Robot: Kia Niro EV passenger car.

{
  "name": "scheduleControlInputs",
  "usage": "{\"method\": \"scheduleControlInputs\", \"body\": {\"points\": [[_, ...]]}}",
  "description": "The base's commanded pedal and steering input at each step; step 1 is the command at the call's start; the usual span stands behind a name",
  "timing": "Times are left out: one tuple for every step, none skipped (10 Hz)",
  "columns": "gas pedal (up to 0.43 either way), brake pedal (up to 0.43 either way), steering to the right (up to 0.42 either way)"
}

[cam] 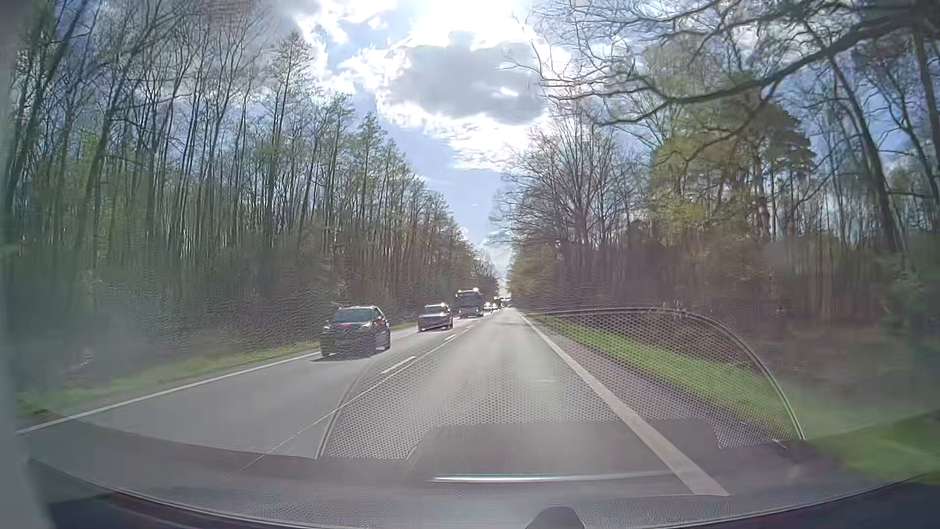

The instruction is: Follow the waypoints while adhering to traffic rules and regulations

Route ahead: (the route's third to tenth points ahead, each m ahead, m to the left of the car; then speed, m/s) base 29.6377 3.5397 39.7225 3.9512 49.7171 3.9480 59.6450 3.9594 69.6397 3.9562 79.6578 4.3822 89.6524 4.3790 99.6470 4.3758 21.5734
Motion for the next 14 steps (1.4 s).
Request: {"method": "scheduleControlInputs", "body": {"points": [[0.130, 0.000, -0.002], [0.130, 0.000, -0.002], [0.130, 0.000, -0.002], [0.130, 0.000, -0.002], [0.130, 0.000, -0.002], [0.130, 0.000, -0.002], [0.130, 0.000, -0.002], [0.130, 0.000, -0.002], [0.130, 0.000, -0.002], [0.130, 0.000, -0.002], [0.130, 0.000, -0.002], [0.130, 0.000, -0.001], [0.130, 0.000, -0.002], [0.130, 0.000, -0.002]]}}
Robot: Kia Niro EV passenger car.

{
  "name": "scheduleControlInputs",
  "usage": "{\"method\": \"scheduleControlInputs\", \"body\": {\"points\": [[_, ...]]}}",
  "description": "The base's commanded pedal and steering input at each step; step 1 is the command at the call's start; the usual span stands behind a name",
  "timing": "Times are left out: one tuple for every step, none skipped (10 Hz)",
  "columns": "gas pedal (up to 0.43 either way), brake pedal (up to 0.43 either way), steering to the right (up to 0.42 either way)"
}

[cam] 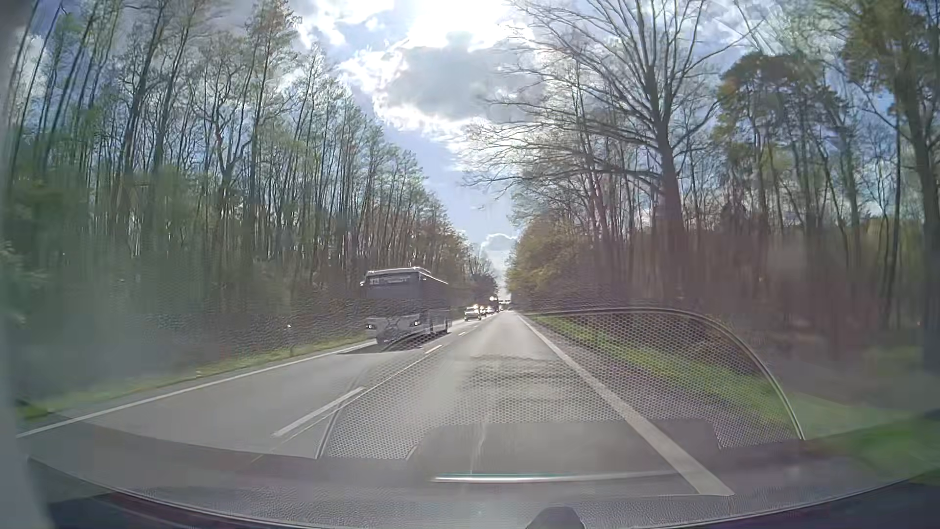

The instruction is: Follow the waypoints while adhering to traffic rules and regulations

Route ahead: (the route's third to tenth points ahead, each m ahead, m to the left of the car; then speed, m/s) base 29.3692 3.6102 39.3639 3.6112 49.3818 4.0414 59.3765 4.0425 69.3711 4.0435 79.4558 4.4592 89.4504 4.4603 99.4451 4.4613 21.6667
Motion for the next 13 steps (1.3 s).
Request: {"method": "scheduleControlInputs", "body": {"points": [[0.130, 0.000, -0.002], [0.130, 0.000, -0.002], [0.130, 0.000, -0.002], [0.130, 0.000, -0.003], [0.118, 0.000, -0.002], [0.118, 0.000, -0.003], [0.118, 0.000, -0.003], [0.118, 0.000, -0.003], [0.118, 0.000, -0.003], [0.110, 0.000, -0.003], [0.110, 0.000, -0.002], [0.098, 0.000, -0.002], [0.098, 0.000, -0.002]]}}
